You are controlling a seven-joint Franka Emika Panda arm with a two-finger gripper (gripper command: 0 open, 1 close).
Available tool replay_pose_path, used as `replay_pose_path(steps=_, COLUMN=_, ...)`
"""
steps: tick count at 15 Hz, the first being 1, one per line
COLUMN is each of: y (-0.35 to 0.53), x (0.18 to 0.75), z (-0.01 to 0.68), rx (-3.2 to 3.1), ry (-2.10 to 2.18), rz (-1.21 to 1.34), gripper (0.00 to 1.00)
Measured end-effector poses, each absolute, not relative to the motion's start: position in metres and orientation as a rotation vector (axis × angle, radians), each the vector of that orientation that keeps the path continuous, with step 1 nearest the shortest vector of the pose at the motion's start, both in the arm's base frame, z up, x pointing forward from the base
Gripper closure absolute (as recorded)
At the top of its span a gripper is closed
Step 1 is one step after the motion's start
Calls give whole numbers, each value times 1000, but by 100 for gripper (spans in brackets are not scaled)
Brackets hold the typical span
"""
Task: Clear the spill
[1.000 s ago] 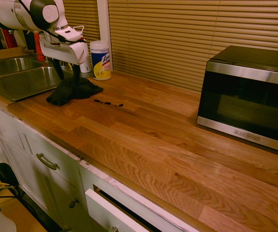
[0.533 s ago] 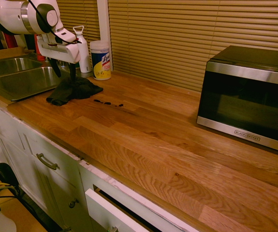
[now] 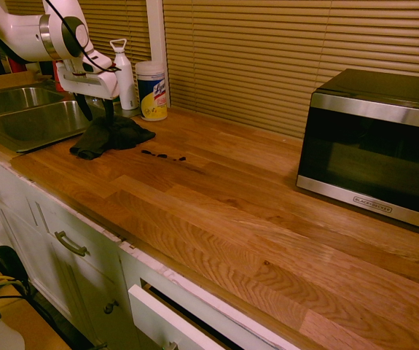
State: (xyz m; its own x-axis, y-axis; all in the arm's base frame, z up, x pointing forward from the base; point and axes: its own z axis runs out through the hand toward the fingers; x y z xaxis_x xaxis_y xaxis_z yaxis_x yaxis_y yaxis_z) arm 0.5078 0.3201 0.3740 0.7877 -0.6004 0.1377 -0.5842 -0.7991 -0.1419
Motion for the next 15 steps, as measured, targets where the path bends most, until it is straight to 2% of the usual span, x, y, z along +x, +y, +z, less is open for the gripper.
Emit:
replay_pose_path(steps=1, y=322, x=513, z=368, rx=-2891, ry=963, rz=-260, gripper=0)
replay_pose_path(steps=2, y=324, x=518, z=361, rx=-2899, ry=967, rz=-251, gripper=100)
replay_pose_path(steps=15, y=319, x=535, z=335, rx=-2949, ry=1029, rz=-209, gripper=100)
